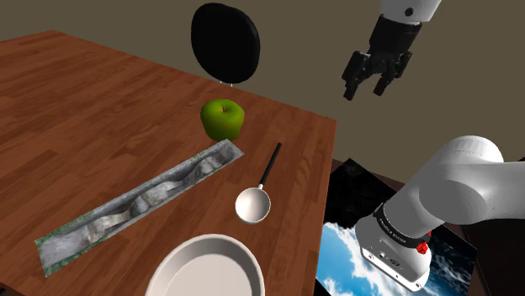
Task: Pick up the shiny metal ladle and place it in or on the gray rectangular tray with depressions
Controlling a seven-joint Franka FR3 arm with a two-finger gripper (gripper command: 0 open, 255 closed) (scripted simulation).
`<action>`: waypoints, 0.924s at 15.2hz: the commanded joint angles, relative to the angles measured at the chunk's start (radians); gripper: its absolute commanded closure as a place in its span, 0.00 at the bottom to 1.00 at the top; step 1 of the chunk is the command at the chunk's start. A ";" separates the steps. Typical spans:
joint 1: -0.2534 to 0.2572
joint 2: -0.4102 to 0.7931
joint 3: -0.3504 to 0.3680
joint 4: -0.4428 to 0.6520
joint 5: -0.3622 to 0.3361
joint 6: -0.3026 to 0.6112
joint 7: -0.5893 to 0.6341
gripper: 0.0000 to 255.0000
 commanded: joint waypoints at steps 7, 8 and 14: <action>0.004 -0.060 0.236 -0.173 0.208 0.189 0.366 0.00; 0.006 -0.053 0.271 -0.186 0.235 0.218 0.411 0.00; -0.012 0.053 0.496 -0.214 0.383 0.422 0.685 0.00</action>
